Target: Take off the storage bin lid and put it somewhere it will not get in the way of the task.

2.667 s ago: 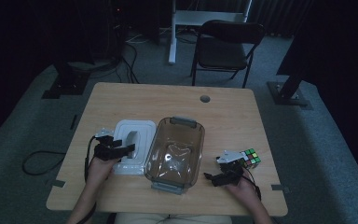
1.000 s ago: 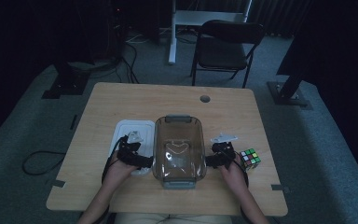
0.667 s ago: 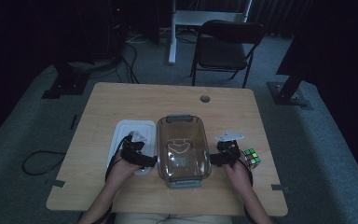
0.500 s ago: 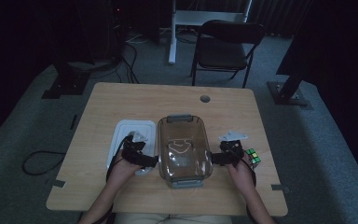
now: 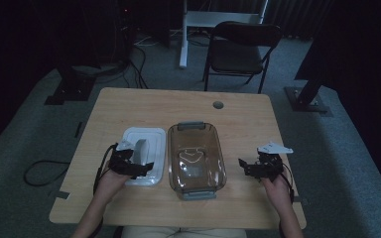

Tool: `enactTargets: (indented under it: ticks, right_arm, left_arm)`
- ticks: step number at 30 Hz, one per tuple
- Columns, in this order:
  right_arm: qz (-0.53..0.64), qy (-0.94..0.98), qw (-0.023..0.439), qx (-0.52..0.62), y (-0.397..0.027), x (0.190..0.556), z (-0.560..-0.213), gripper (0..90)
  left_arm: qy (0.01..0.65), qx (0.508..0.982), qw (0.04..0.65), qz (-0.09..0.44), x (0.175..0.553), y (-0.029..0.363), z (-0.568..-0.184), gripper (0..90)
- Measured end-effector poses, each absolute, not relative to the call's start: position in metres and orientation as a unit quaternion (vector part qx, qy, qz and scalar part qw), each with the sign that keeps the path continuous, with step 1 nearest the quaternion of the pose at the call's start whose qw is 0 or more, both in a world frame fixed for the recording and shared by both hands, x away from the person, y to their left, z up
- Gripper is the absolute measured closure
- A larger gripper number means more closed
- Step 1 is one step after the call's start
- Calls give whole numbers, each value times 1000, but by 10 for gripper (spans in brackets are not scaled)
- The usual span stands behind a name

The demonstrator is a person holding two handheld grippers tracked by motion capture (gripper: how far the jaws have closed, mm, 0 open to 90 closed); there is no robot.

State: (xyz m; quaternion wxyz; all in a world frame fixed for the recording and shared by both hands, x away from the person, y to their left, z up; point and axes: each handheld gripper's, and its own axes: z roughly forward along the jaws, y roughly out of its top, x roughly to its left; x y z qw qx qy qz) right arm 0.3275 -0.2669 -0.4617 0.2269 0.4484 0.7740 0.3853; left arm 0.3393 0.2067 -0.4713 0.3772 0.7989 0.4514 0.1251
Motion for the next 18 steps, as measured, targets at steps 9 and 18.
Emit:
enactTargets:
  ticks: [9, 18]
  right_arm:
    - [378, 762, 227, 474, -292, 315, -470, 129]
    - [378, 748, 228, 496, -309, 307, -475, 114]
  left_arm:
    - [475, 780, 383, 141, 327, 242, -469, 5]
    - [484, 769, 375, 184, 314, 270, -477, 5]
